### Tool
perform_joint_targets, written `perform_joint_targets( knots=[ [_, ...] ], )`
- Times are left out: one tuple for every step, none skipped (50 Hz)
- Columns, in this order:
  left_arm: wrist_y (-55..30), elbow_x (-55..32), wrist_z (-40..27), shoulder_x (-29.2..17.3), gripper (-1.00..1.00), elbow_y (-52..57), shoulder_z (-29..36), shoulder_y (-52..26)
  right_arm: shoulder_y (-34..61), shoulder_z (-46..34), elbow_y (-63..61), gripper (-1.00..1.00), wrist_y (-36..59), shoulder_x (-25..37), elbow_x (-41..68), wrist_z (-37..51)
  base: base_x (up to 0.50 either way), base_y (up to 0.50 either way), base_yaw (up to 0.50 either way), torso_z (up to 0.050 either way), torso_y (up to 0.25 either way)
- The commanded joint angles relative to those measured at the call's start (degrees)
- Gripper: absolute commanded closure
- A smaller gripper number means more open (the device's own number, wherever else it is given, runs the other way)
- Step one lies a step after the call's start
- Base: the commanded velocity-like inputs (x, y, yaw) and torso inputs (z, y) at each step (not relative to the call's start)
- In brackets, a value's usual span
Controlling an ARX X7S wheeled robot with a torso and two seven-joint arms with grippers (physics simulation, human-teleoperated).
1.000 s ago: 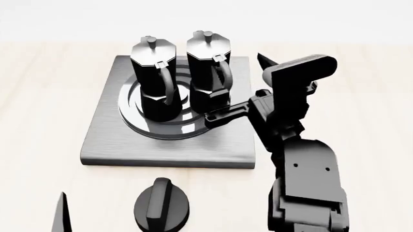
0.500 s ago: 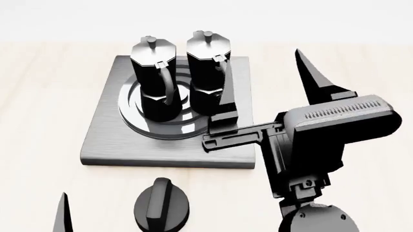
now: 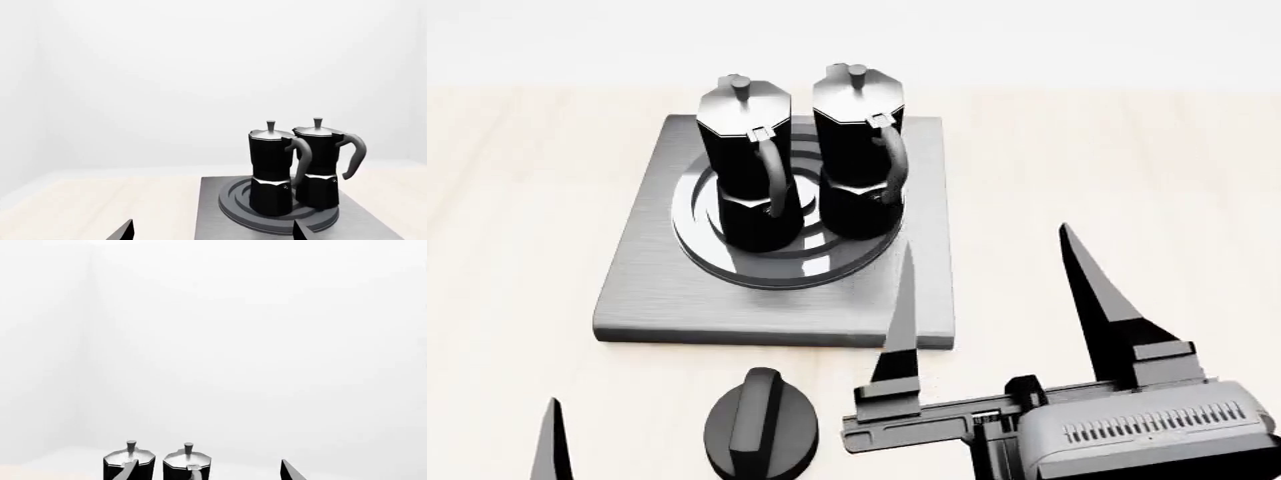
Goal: Put both moka pots on the stove.
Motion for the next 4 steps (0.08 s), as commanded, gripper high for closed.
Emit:
perform_joint_targets(
  knots=[
    [0.3,0.0,-0.1,-0.1,-1.0,-0.1,0.0,0.0,-5.7,-0.9,-1.7,-1.0,-3.2,1.2,-0.1,1.5,0.0,0.0,0.0,0.0,0.0],
    [0.2,0.0,-0.2,-0.1,-1.0,-0.1,0.0,0.1,-6.5,-0.8,-1.8,-1.0,-3.8,1.3,0.1,1.6,0.0,0.0,0.0,0.0,0.0],
    [0.3,-0.1,-0.2,-0.2,-1.0,-0.1,-0.1,0.1,-7.1,-0.9,-1.6,-1.0,-4.3,1.3,0.0,1.7,0.0,0.0,0.0,0.0,0.0],
    [0.3,-0.1,-0.2,-0.2,-1.0,-0.1,-0.1,0.0,-7.4,-0.9,-1.4,-1.0,-4.7,1.3,0.2,1.8,0.0,0.0,0.0,0.0,0.0]
  ],
)
